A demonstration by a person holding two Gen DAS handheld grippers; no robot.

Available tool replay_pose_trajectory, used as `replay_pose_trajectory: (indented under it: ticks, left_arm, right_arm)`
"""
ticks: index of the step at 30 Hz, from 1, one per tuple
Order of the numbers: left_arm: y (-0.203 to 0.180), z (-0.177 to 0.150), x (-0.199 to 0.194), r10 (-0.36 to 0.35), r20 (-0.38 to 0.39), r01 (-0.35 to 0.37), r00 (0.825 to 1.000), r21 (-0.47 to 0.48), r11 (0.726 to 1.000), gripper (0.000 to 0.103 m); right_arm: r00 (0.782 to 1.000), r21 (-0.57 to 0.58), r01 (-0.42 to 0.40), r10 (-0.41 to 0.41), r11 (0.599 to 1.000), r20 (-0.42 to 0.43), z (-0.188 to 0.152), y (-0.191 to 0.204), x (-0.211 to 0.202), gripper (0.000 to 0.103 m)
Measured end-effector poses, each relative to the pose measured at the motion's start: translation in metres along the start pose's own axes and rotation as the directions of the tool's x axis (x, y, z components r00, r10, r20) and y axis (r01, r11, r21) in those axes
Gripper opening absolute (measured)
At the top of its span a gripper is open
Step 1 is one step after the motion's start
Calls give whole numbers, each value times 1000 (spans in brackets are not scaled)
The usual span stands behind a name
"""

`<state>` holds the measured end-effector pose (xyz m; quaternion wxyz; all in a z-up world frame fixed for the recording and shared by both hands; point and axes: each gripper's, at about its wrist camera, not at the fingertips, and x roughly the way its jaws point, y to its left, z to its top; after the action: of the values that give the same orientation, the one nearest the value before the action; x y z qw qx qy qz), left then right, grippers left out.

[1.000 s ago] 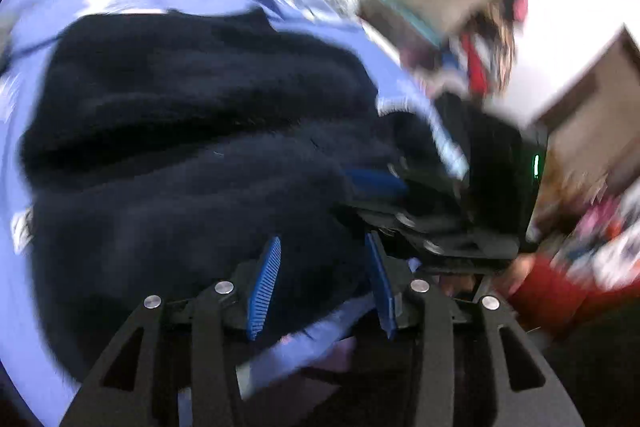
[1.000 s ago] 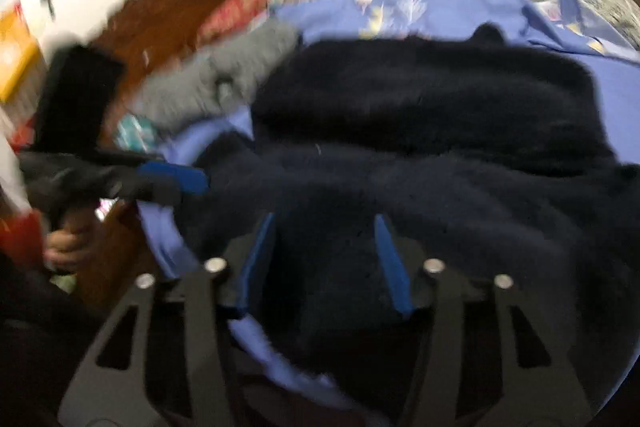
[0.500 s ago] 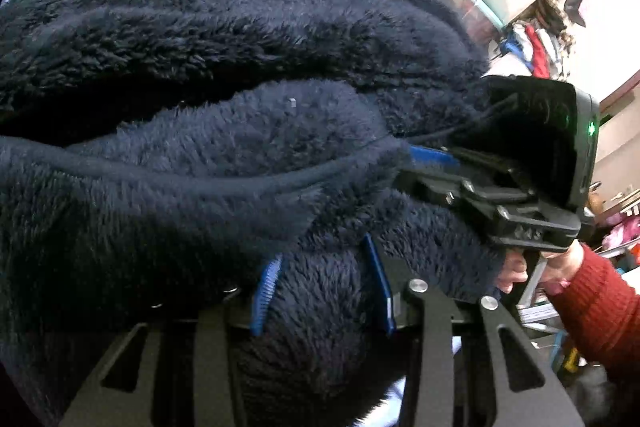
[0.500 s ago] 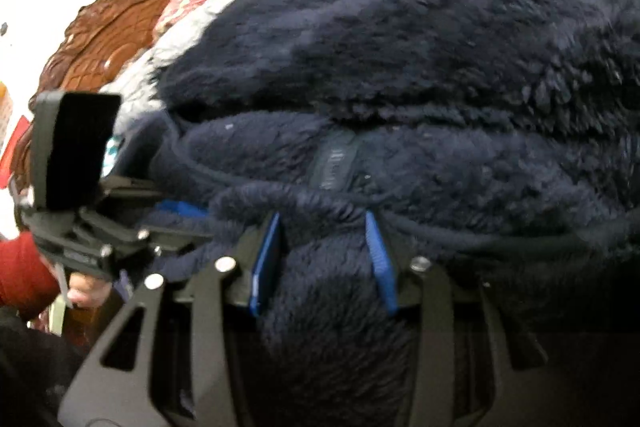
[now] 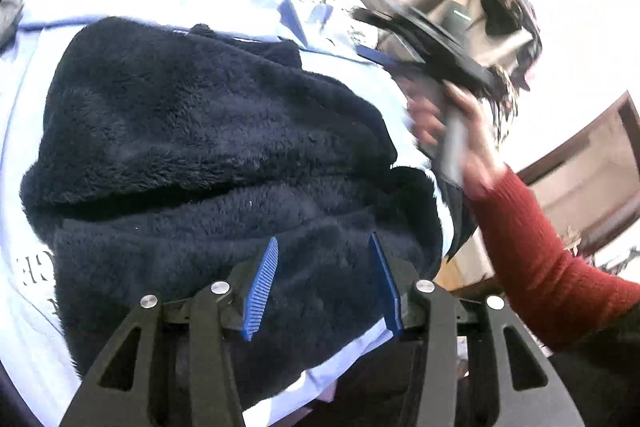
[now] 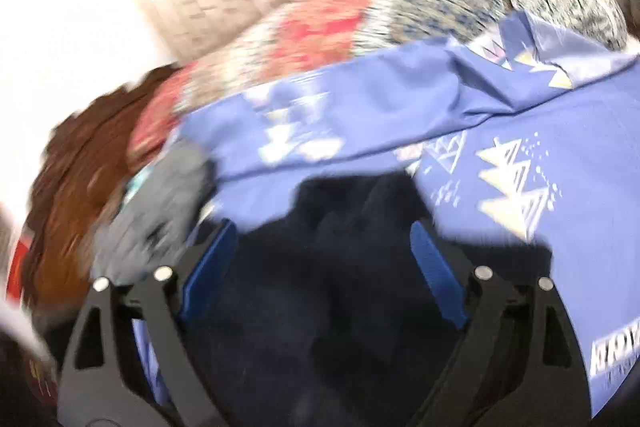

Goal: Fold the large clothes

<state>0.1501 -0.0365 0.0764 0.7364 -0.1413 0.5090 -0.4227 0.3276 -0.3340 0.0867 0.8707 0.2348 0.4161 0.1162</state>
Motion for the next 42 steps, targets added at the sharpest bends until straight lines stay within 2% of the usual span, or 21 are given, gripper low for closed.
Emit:
replay_pose_trajectory:
  ticks: [1,2,3,4,6,7,8,10,11,13,17,20,23,27,28,30,32,36,38,40,42]
  left_arm:
    - [1,-2,1,-3,1,3,1000,-12,1000,68]
    - [2,-8,3,-7,1,7,1000,-34,999,68]
    - [-4,-12,12,-13,-1,13,1000,-56,998,68]
    - [2,-19,11,-22,-7,22,1000,-78,997,68]
    - [13,-33,12,-33,-29,29,999,-125,992,69]
    - [19,-43,14,-28,-47,21,999,-151,988,69]
    - [23,-49,15,-22,-59,12,998,-162,987,69]
    - [32,-58,16,-5,-79,-9,997,-181,983,69]
    - [36,-61,14,-6,-80,-9,997,-194,981,69]
    - [44,-63,10,-34,-63,19,997,-230,973,69]
    - [42,-59,-7,-33,13,35,999,-234,972,69]
    - [34,-59,-35,-36,97,57,995,-219,974,69]
    - [31,-65,-64,-19,169,56,986,-222,973,71]
    - [24,-78,-102,7,251,51,968,-221,974,77]
    - [23,-81,-109,12,266,49,964,-220,974,78]
    - [18,-84,-125,15,294,53,956,-222,974,84]
    - [14,-80,-136,22,310,48,950,-216,975,86]
    - [-2,-72,-150,2,347,64,938,-181,981,90]
    - [-9,-68,-150,-19,349,84,937,-173,981,91]
    - [-17,-60,-150,-74,344,135,936,-156,978,92]
    - [-29,-43,-150,-91,339,140,936,-121,983,92]
  right_arm:
    - [997,-7,60,-60,998,-43,12,0,26,85]
    - [983,-47,167,-170,985,-72,20,2,51,85]
    - [944,-118,299,-312,947,-111,24,-1,80,85]
    - [914,-144,346,-368,927,-174,24,-7,105,85]
    - [892,-77,304,-313,949,-327,13,-31,135,83]
    - [888,-60,295,-297,954,-353,7,-35,142,62]
    - [893,-70,290,-296,955,-339,4,-35,143,32]
    - [941,-114,220,-241,969,-238,2,-21,121,19]
    - [953,-144,196,-223,970,-204,1,-11,108,18]
    - [980,-263,128,-163,956,-117,-9,18,67,17]
    - [999,-467,27,-34,884,-5,-53,68,-20,17]
    - [997,-583,-20,63,812,53,-107,96,-86,17]
    - [995,-691,-6,74,723,68,-192,112,-136,17]
    - [995,-765,102,-58,636,85,-289,109,-155,17]
    - [992,-769,128,-89,627,93,-308,105,-157,17]
    - [987,-751,162,-120,640,111,-332,94,-155,17]
    - [980,-740,197,-143,643,137,-347,88,-151,18]
    - [959,-732,282,-168,620,226,-369,85,-145,23]
    - [954,-745,300,-177,595,243,-373,86,-141,31]
    - [946,-777,324,-196,539,259,-381,87,-137,32]
    - [950,-779,312,-196,544,243,-378,86,-137,32]
